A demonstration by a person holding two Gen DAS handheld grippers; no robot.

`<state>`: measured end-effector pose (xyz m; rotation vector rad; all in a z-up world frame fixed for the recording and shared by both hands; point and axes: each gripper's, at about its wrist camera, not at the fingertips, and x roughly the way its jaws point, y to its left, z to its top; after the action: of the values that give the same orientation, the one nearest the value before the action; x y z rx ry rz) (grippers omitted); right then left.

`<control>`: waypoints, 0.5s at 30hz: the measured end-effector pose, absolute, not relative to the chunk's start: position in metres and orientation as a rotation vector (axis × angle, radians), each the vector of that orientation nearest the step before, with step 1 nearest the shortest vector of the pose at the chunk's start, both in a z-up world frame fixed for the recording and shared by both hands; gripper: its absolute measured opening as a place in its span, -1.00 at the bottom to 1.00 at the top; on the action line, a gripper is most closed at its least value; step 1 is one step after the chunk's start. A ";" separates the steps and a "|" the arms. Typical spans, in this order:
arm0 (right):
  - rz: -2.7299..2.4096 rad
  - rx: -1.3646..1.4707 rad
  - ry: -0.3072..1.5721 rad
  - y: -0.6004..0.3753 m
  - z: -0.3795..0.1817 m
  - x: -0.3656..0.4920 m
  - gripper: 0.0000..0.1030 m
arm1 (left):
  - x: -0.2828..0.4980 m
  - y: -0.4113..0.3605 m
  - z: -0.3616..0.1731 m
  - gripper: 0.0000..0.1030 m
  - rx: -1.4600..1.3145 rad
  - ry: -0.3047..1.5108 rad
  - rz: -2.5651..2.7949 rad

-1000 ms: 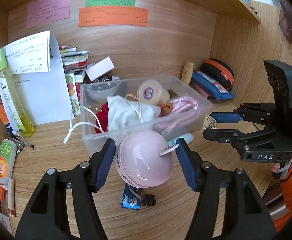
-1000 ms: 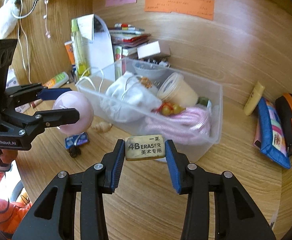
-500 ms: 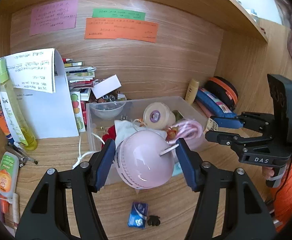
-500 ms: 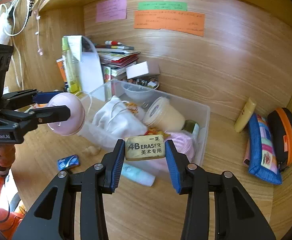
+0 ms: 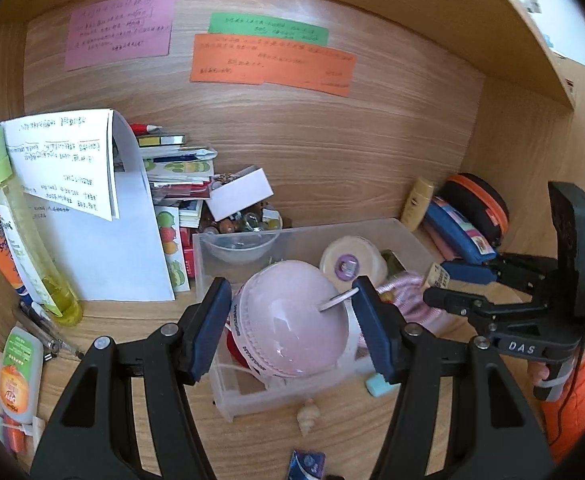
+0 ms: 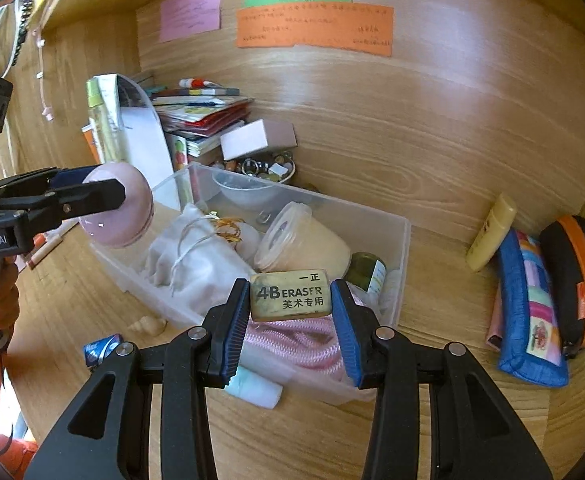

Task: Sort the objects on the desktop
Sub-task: 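Carry the pink container and beige eraser into the clear box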

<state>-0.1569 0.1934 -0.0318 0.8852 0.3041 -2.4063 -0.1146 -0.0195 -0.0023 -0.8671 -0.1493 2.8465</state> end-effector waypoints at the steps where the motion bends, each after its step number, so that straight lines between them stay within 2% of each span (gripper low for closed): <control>1: -2.401 0.894 0.295 0.193 -0.034 -0.160 -0.27 | -0.117 -0.019 -0.004 0.20 -0.873 -0.148 2.843; 15: -2.390 0.985 0.262 0.188 -0.060 -0.177 -0.27 | -0.131 -0.017 -0.025 0.20 -0.941 -0.116 2.815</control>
<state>-0.1775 0.1877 -0.0599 0.9852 0.2617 -2.3898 -0.1313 -0.0167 -0.0253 -0.9413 -0.1157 2.8152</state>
